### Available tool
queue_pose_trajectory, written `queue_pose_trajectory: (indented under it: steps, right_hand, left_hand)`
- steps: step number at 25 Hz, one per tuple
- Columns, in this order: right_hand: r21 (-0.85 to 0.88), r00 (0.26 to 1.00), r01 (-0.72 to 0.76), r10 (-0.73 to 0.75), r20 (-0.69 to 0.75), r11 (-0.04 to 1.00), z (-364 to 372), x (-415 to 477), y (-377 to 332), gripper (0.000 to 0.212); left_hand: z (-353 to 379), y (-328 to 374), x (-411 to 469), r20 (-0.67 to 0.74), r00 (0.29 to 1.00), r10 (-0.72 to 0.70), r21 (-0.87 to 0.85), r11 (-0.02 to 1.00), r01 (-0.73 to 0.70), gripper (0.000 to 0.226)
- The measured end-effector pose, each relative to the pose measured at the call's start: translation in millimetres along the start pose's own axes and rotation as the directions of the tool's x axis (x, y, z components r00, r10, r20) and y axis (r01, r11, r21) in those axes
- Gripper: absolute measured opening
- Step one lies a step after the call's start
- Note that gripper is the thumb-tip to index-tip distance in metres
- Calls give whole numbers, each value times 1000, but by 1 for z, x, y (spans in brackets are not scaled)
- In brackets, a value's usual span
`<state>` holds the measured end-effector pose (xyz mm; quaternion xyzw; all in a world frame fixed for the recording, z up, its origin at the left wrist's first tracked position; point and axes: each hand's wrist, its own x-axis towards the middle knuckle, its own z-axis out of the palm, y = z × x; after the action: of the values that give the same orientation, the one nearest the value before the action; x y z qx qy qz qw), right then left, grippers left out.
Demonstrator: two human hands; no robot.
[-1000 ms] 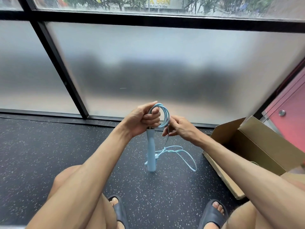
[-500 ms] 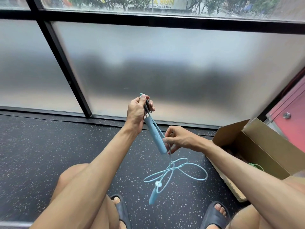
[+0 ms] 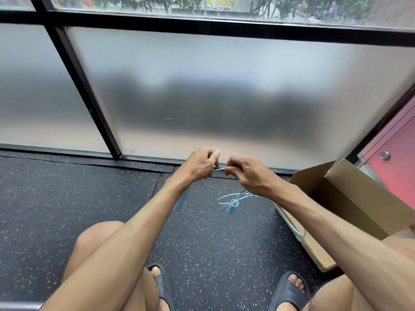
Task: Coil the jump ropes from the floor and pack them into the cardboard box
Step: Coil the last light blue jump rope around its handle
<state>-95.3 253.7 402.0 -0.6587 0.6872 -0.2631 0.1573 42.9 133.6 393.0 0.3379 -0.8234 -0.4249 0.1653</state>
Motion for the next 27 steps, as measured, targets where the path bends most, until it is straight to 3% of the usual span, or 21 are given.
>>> queue_pose_trajectory:
  steps: [5,10,12,15,21,24,27]
  right_hand:
    - [-39,993,46,-50,-108,998,-9,2,10,11]
    - [105,994,-14,25,-105,994,-2,8,8,24]
    - [184,995,-87,93,-27,979,-1,9,12,19]
    - [165,983,-176,165,77,970,7,5,22,6]
    - [-50,954,-252,257,151,966,20,3,27,37]
    - [-62,934,-298,304,188,953,24,3,34,25]
    - [-17,926,-323,319,201,946,31,4,37,23]
  left_hand:
    - [0,12,-6,292,950,-110,-172,971,166,60]
    - [-9,10,-11,427,904,7,-526,815,242,51]
    - [-12,9,-10,417,909,32,-636,724,266,49]
    - [-17,11,-10,364,931,35,-712,655,254,47]
    - [-16,13,-10,270,962,25,-784,586,205,46]
    - [-21,12,-9,251,968,15,-863,457,216,46]
    - [-26,11,-9,203,979,-1,-896,404,186,48]
